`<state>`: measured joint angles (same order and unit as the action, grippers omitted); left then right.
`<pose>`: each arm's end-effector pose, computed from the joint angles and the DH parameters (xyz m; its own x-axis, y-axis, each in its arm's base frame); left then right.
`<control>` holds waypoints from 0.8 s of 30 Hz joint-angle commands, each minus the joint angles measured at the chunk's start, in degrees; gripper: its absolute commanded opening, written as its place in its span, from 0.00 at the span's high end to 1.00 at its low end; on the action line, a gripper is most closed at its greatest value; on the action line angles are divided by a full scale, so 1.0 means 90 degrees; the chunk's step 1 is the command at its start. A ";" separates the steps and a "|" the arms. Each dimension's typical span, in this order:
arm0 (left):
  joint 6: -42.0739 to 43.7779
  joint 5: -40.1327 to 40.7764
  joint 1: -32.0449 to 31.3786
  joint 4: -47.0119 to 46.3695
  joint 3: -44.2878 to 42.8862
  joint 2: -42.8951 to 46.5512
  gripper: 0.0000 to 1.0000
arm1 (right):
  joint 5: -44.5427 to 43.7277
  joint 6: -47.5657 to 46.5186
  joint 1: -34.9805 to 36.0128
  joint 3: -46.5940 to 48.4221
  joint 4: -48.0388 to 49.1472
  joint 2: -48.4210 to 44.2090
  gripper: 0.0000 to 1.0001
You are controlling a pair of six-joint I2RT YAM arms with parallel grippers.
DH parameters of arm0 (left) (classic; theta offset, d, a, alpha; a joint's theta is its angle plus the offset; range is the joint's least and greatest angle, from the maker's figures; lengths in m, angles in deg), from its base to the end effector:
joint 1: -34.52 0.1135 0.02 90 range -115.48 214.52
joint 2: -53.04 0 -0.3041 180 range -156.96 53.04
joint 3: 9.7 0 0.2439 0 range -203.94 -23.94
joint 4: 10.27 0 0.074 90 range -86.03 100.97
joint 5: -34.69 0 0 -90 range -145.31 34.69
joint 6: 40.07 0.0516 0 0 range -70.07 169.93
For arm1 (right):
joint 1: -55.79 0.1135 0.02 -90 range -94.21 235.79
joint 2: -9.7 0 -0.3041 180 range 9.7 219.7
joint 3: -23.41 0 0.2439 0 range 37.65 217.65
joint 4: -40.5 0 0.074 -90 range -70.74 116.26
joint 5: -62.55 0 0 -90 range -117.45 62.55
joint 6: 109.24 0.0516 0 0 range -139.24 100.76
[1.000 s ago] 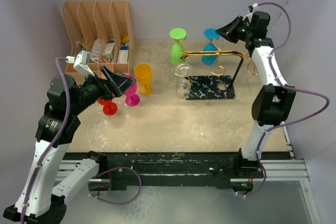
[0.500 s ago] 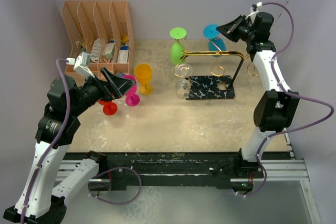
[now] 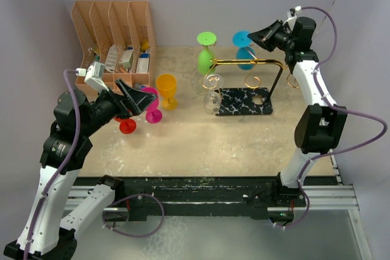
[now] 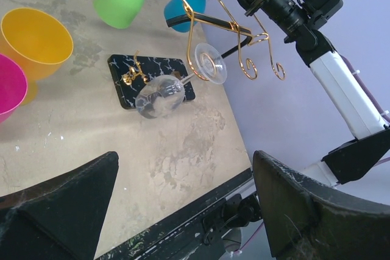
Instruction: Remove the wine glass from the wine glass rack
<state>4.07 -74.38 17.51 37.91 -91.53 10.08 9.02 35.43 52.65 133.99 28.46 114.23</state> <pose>0.0988 -0.0479 0.4539 -0.5274 -0.5479 -0.6493 0.2962 0.5977 -0.7450 0.4547 0.0058 0.4215 -0.5059 0.6848 -0.5245 -0.2309 0.4784 0.8473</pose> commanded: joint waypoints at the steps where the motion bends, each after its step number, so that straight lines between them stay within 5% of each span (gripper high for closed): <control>1: 0.0043 -0.0020 -0.0014 -0.0155 -0.0140 0.0056 0.07 | -0.0358 -0.0256 -0.0023 -0.0015 -0.0079 -0.0699 1.00; 14: -0.0006 -0.0054 -0.0022 -0.0125 -0.0191 0.0071 0.08 | -0.2311 -0.1213 -0.0023 0.0234 -0.1301 -0.1534 1.00; 24: -0.0106 0.0019 -0.0015 -0.0071 -0.0200 0.0218 0.11 | -0.1902 -0.1424 -0.0012 -0.0111 0.0145 -0.2212 1.00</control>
<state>3.91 -74.36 17.51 38.98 -91.55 11.52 -9.91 24.68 52.57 132.78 20.00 99.78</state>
